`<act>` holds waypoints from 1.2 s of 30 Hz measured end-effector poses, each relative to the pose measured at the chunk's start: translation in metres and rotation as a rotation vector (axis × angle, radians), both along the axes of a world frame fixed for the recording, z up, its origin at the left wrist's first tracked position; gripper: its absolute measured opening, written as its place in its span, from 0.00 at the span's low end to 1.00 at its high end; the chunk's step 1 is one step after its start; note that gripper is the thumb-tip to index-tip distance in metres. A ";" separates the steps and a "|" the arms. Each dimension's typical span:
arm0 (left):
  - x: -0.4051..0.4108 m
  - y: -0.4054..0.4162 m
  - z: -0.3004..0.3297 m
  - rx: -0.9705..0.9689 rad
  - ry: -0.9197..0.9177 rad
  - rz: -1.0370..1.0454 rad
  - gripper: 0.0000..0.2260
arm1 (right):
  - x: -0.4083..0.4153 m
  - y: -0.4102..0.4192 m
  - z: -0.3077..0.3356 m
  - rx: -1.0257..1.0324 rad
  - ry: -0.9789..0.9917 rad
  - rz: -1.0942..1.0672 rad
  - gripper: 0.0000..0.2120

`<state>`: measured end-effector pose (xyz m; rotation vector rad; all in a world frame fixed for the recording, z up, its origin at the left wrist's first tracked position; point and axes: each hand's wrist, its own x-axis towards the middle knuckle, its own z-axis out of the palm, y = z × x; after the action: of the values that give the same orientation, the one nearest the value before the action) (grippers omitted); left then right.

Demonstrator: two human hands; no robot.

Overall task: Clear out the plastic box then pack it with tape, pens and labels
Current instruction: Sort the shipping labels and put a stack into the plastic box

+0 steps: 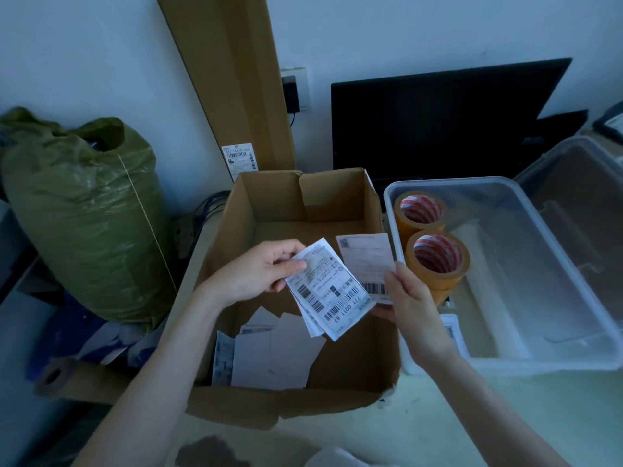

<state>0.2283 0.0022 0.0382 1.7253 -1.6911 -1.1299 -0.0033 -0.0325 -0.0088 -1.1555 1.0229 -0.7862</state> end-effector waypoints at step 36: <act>-0.088 -0.013 -0.032 -0.131 0.003 0.080 0.07 | -0.076 -0.053 0.022 -0.059 0.258 0.292 0.03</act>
<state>0.1402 -0.0111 0.0066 1.6936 -1.6407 -0.9631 -0.0798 -0.0851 0.0128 -1.4461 1.0154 -0.4456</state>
